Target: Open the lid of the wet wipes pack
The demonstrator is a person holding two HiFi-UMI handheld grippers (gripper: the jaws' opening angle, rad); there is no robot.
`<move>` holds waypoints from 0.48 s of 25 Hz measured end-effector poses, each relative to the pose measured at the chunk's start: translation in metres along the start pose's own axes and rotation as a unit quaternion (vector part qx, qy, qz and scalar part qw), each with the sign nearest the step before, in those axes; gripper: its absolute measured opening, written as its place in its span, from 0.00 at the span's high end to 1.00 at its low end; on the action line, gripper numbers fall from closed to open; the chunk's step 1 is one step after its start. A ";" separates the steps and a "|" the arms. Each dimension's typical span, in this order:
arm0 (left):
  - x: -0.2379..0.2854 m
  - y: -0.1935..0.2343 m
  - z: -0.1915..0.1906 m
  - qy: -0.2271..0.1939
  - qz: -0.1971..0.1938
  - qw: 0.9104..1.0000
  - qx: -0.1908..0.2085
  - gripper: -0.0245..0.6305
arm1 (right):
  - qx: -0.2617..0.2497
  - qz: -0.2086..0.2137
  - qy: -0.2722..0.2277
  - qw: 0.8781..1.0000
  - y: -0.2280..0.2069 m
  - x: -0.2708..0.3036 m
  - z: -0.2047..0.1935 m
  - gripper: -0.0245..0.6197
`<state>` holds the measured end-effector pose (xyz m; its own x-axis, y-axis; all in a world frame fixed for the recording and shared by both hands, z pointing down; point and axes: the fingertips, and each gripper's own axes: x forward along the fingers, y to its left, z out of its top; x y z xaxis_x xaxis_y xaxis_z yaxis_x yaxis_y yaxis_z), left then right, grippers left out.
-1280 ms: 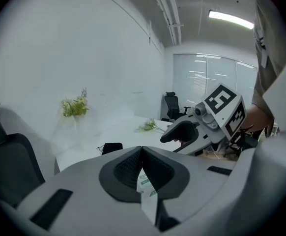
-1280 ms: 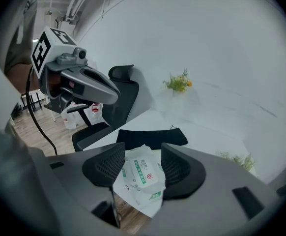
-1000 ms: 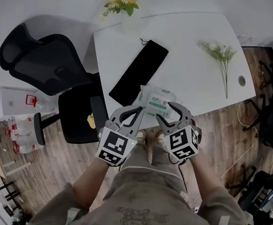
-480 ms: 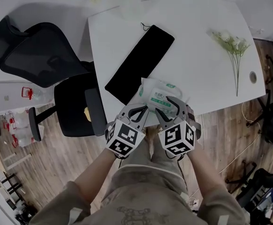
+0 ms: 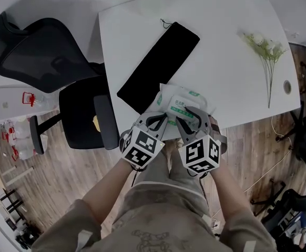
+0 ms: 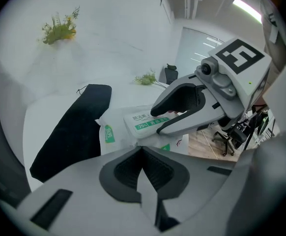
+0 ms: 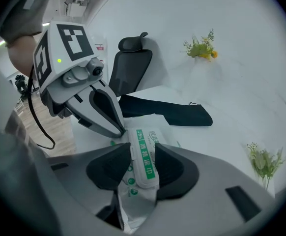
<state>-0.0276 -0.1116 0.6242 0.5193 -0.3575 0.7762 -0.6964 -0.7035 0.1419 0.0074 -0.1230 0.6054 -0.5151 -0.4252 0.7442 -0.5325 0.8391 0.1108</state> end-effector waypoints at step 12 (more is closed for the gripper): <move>0.002 -0.002 -0.005 0.005 -0.015 1.000 -0.004 0.94 | 0.031 -0.069 -0.088 0.993 -0.065 -0.017 0.035 0.87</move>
<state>-0.0281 -0.1079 0.6287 0.5345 -0.3301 0.7780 -0.6850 -0.7084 0.1701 0.0269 -0.1826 0.5627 -0.5412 -0.5923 0.5969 -0.6436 0.7486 0.1593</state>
